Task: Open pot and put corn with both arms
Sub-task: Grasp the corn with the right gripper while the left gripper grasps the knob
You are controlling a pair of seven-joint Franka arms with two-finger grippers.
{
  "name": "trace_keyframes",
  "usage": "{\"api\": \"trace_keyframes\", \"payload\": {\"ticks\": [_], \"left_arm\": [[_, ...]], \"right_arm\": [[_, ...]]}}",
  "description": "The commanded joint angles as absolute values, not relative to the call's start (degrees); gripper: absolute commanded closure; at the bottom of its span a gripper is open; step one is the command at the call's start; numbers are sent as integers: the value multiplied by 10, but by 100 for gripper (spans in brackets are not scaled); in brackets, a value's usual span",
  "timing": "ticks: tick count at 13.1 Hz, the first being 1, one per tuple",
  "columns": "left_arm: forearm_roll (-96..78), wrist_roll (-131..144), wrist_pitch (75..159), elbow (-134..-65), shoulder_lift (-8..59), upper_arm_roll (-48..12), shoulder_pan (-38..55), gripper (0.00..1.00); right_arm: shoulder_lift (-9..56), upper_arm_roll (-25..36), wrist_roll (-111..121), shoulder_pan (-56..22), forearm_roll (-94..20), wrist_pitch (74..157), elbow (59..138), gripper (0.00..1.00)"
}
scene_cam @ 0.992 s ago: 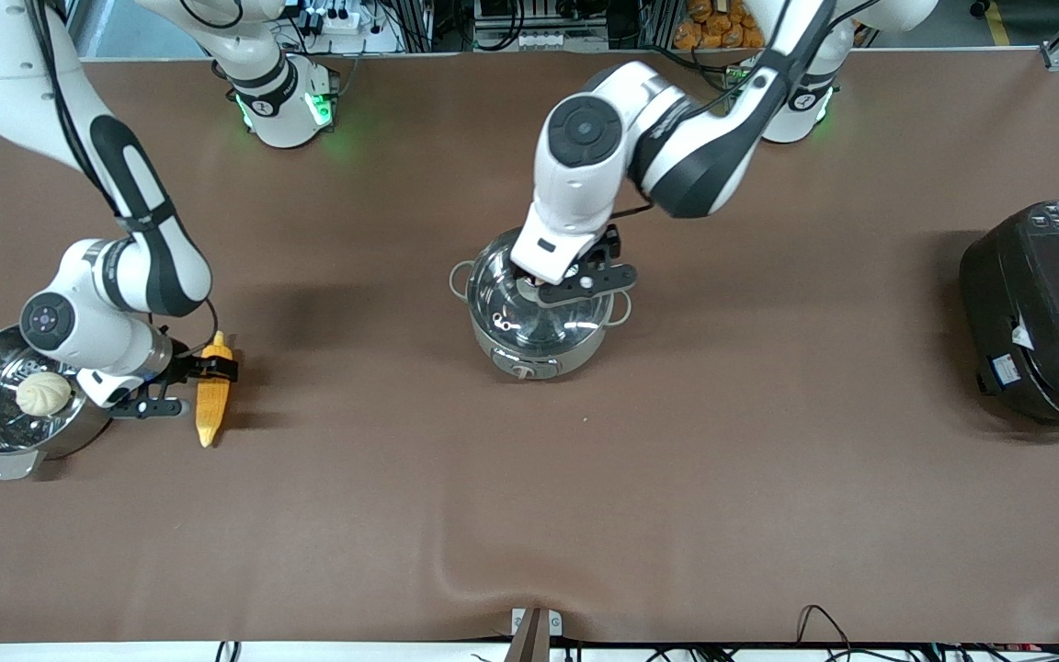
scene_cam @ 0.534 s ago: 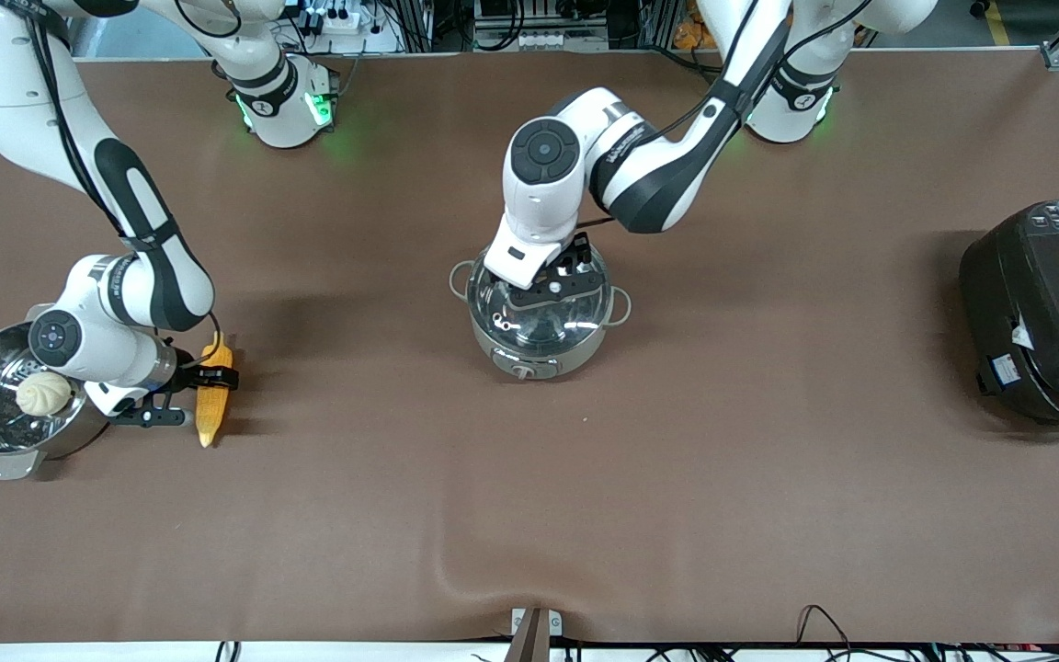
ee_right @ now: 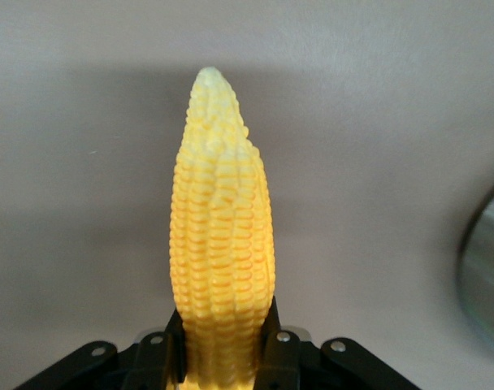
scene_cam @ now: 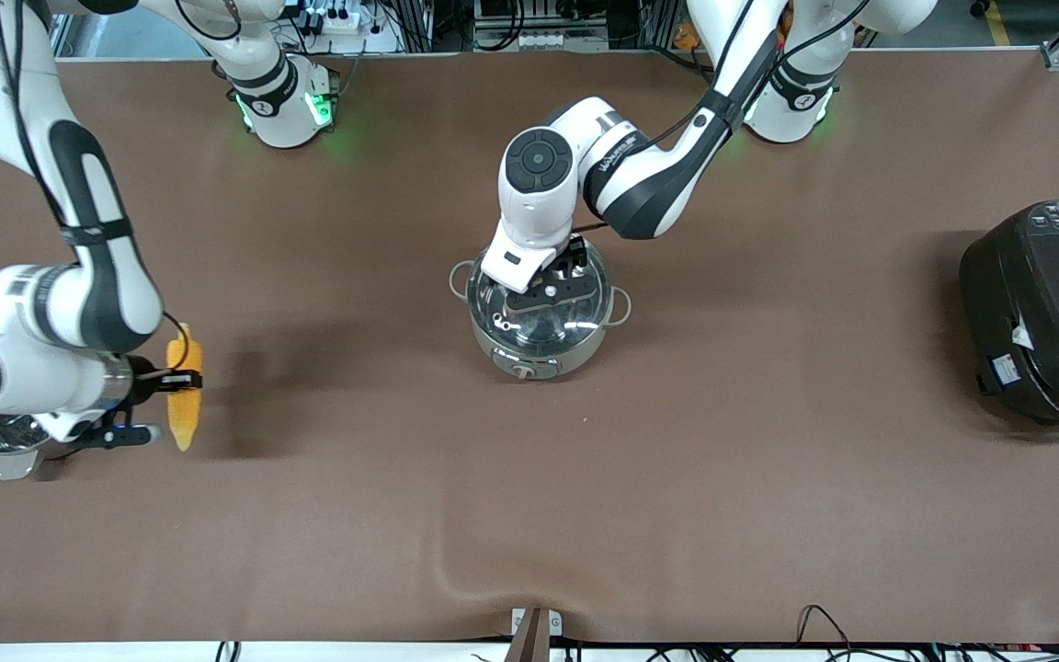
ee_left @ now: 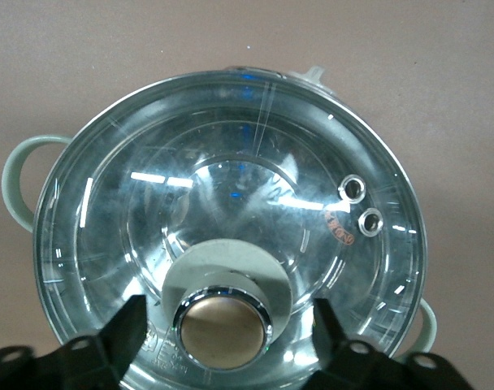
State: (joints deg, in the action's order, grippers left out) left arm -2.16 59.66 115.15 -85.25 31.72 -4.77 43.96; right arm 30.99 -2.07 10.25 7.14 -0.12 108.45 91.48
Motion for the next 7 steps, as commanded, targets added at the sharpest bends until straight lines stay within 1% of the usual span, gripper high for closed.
{"api": "trace_keyframes", "payload": {"ticks": [1, 2, 3, 5, 7], "left_arm": [[-8, 607, 1146, -857, 316, -44, 445, 38], [-9, 607, 1145, -864, 313, -44, 445, 46], [-8, 608, 1137, -865, 313, -44, 444, 49], [-9, 609, 1131, -865, 313, -44, 445, 66], [-10, 609, 1131, -860, 311, -44, 441, 100]], "right_arm": [[280, -25, 120, 54, -6, 1051, 903, 99], [267, -25, 120, 45, -6, 1050, 910, 99], [260, -28, 119, 42, -10, 1051, 913, 100], [251, -45, 113, 39, -45, 1048, 913, 100], [255, -45, 117, 26, -64, 1056, 913, 100]]}}
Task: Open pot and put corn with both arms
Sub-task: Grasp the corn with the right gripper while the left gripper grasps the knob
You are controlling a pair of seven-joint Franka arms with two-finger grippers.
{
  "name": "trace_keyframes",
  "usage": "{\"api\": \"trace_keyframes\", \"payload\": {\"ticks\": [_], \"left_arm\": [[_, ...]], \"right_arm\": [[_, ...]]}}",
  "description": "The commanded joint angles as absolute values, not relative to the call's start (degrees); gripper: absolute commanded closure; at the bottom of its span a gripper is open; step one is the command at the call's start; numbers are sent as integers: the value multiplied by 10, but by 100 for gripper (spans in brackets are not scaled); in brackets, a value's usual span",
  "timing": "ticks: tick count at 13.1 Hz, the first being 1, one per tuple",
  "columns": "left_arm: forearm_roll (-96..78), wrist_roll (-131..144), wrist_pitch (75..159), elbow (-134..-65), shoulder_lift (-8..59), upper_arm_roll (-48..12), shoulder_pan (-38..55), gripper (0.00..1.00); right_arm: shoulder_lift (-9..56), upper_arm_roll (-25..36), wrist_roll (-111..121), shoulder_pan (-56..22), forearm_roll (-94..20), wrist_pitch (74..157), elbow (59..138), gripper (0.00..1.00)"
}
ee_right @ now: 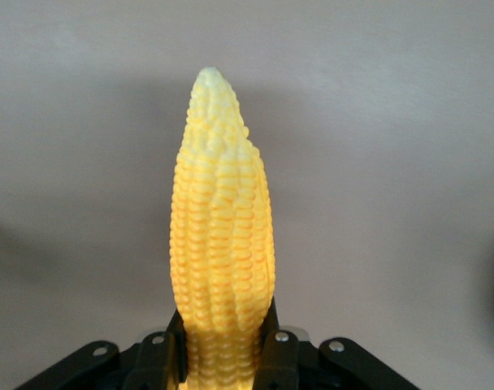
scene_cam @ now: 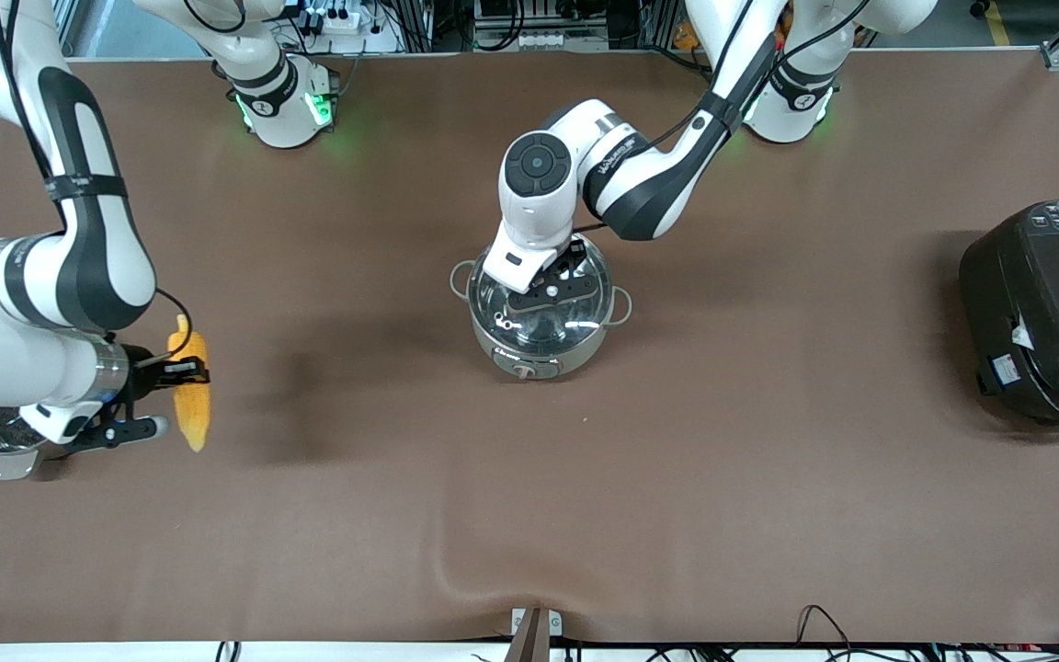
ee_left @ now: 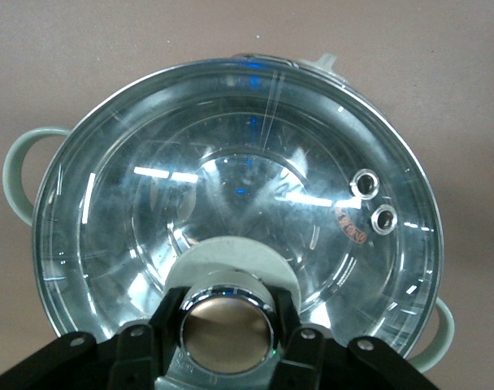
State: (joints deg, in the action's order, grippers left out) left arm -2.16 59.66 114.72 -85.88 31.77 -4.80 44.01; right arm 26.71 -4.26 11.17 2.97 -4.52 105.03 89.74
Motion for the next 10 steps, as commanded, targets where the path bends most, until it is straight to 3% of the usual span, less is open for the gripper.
{"api": "trace_keyframes", "payload": {"ticks": [1, 6, 10], "left_arm": [[-11, 610, 1131, -860, 307, -44, 439, 100], [-8, 601, 1117, -859, 249, -38, 413, 100], [3, 520, 1074, -858, 178, -39, 331, 100]], "right_arm": [[264, -47, 120, 31, -88, 1067, 913, 100], [250, -48, 111, 6, -122, 1004, 909, 100], [222, -53, 49, -43, -135, 945, 906, 98]]}}
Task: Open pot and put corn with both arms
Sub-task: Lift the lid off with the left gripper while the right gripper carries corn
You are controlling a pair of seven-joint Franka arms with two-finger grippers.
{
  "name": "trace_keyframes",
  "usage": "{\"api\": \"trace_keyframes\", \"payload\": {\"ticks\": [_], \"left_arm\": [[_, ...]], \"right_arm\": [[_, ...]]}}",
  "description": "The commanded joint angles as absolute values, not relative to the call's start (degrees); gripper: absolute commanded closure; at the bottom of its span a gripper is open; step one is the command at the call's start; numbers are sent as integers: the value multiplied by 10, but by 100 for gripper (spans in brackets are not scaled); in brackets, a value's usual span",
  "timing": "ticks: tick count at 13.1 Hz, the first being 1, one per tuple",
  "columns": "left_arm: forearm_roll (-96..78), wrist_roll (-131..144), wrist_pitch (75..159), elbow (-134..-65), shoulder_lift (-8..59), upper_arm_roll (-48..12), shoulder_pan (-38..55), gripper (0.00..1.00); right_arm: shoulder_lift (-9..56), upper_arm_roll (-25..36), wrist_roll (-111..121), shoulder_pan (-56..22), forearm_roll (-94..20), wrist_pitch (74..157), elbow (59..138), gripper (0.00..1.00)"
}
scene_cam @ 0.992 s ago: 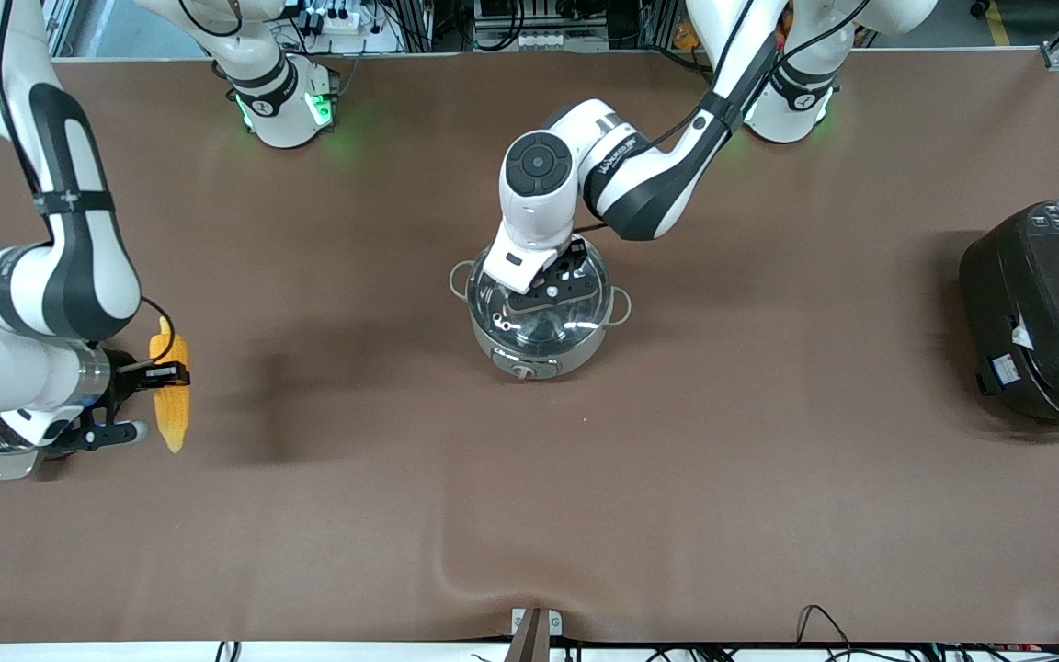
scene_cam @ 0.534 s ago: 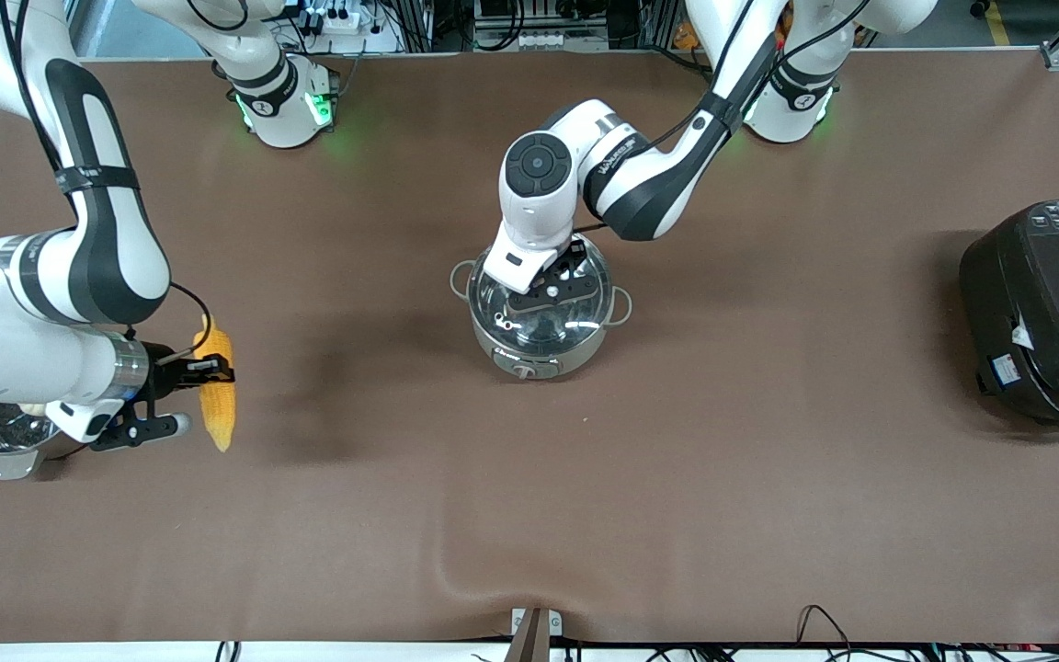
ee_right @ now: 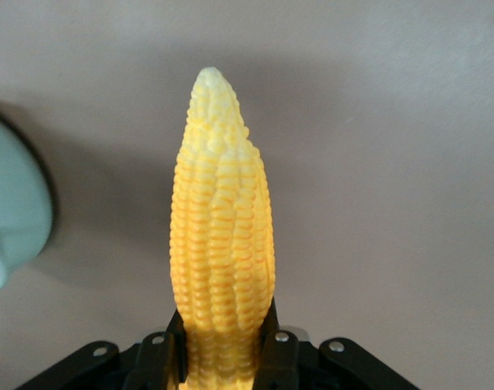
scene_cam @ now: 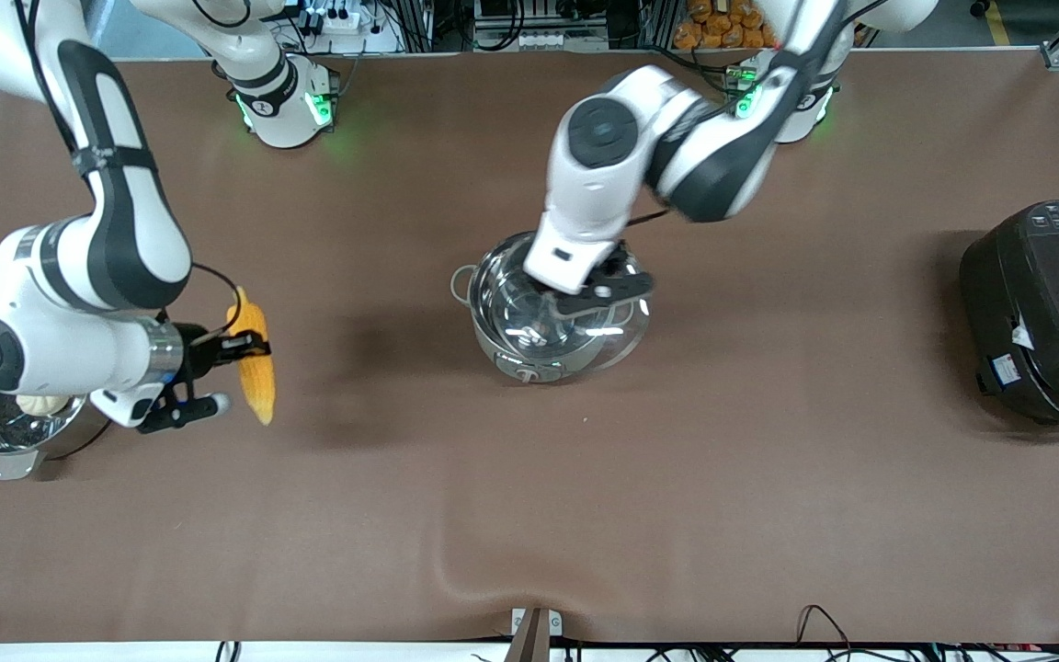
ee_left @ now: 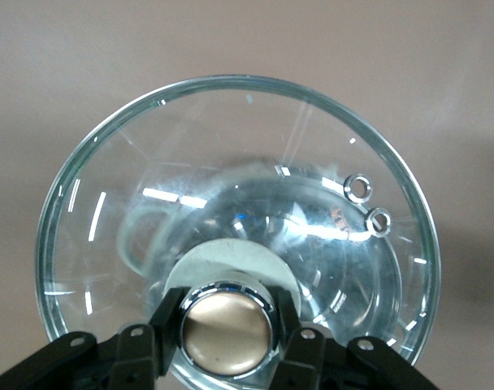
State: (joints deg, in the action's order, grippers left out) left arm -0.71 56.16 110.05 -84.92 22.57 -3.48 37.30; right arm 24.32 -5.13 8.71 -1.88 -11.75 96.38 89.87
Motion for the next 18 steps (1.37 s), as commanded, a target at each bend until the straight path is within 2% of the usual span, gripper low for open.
{"api": "trace_keyframes", "payload": {"ticks": [1, 4, 6, 11, 13, 16, 17, 18], "left_arm": [[3, 483, 1060, -858, 167, -40, 305, 100], [3, 358, 1016, -858, 149, -40, 227, 100], [3, 252, 981, -860, 146, -40, 168, 100], [6, 142, 989, -871, 176, -39, 78, 100], [17, 134, 1040, -909, 185, -39, 63, 100], [61, 134, 1181, -1036, 175, -40, 48, 100], [62, 134, 1220, -1070, 172, -42, 36, 100], [61, 133, 1244, -1093, 173, -42, 35, 100]], "right_arm": [[210, -52, 6, -70, -163, 946, 905, 99], [211, -50, -173, -176, -238, 963, 906, 99], [212, -50, -288, -248, -261, 997, 905, 95], [233, -50, -353, -324, -332, 992, 925, 95], [256, -48, -390, -354, -377, 1039, 919, 95], [300, -49, -389, -373, -378, 1134, 918, 92], [309, -49, -393, -386, -377, 1155, 918, 88], [315, -48, -393, -385, -377, 1157, 918, 77]]}}
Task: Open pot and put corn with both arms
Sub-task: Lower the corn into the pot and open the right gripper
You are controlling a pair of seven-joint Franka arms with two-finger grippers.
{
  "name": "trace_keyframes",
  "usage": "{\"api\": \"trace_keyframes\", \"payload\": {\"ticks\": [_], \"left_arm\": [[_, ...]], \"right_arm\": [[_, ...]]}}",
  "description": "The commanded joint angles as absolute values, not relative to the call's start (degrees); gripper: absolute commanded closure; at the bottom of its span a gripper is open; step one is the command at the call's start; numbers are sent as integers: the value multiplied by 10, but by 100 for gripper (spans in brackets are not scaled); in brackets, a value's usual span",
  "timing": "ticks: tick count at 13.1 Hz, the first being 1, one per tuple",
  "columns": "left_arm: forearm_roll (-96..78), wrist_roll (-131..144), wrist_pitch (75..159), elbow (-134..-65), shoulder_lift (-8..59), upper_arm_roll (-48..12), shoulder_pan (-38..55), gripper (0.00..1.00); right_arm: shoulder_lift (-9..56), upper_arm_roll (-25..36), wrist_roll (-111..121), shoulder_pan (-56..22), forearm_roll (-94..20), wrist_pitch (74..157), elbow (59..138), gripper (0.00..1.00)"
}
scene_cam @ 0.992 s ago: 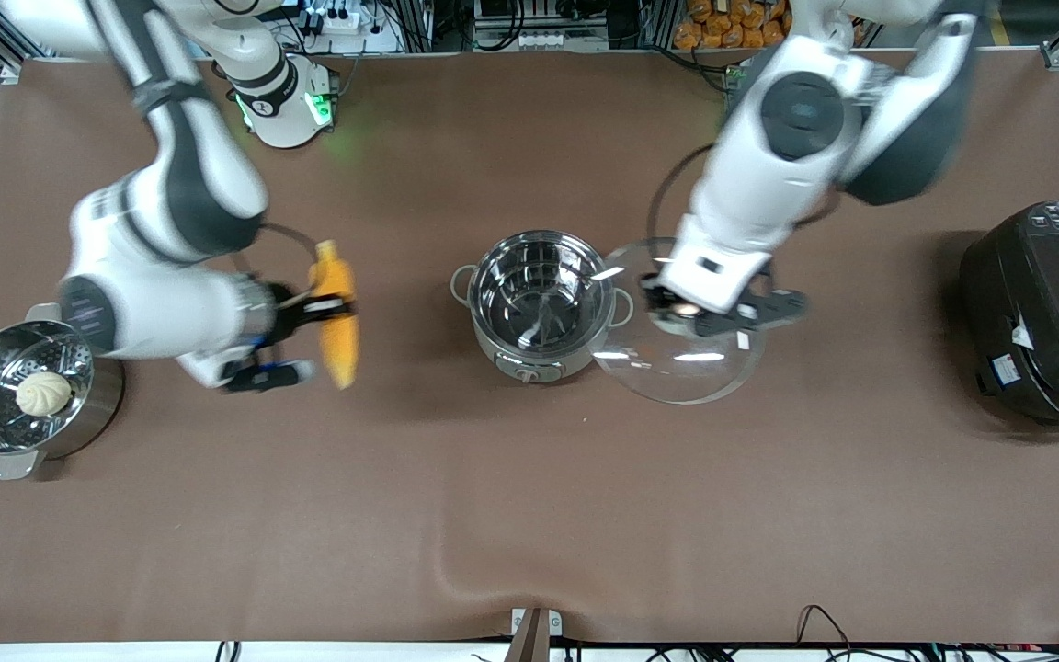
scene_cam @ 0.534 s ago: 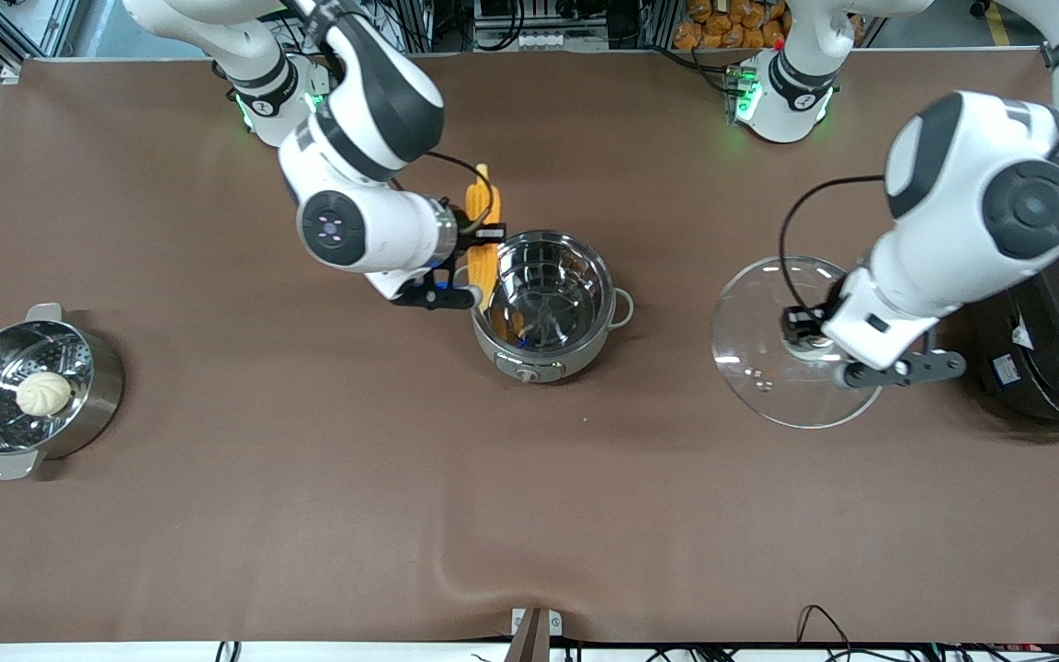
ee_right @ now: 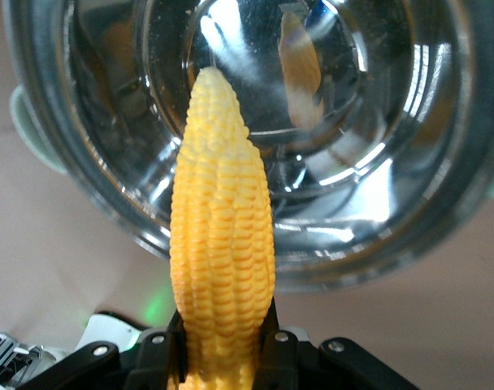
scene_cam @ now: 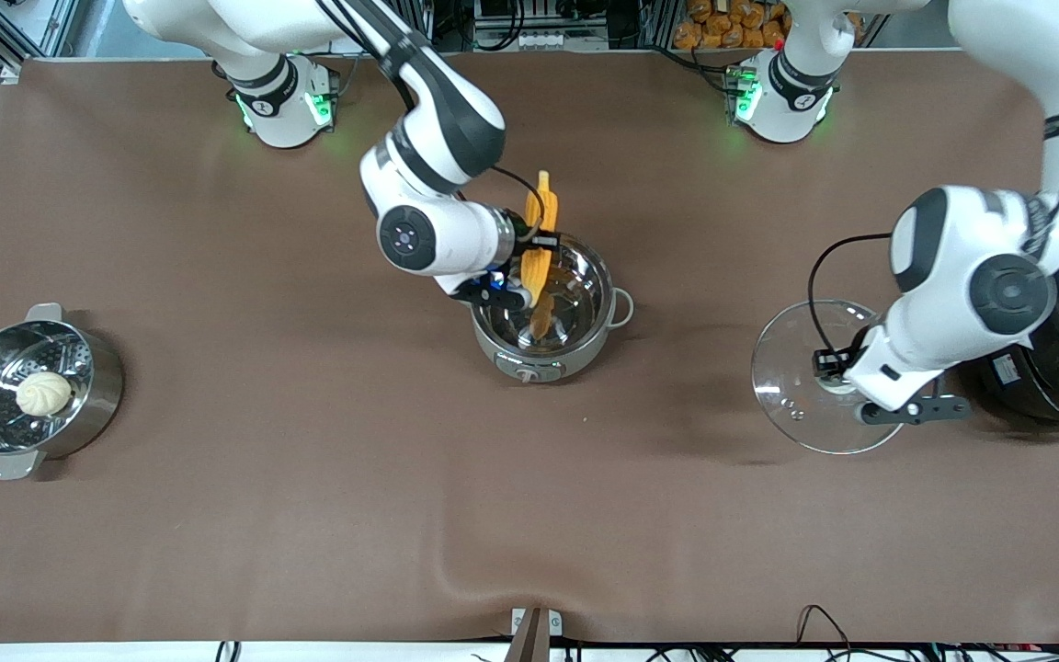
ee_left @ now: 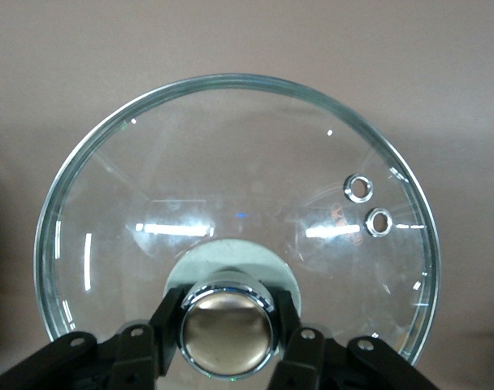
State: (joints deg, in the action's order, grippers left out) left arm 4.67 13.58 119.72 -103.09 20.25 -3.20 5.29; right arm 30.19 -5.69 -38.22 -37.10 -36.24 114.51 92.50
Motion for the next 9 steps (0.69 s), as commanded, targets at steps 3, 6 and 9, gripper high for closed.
{"api": "trace_keyframes", "payload": {"ticks": [3, 6, 9], "left_arm": [[60, 134, 1286, -1149, 173, -44, 15, 100], [55, 134, 1310, -1214, 147, -45, 13, 100], [55, 136, 1384, -1285, 130, -45, 13, 100]], "right_arm": [[310, -43, -388, -362, -362, 1156, 893, 32], [302, -35, -397, -345, -347, 1148, 892, 0], [237, -30, -389, -296, -270, 1084, 894, 0]]}}
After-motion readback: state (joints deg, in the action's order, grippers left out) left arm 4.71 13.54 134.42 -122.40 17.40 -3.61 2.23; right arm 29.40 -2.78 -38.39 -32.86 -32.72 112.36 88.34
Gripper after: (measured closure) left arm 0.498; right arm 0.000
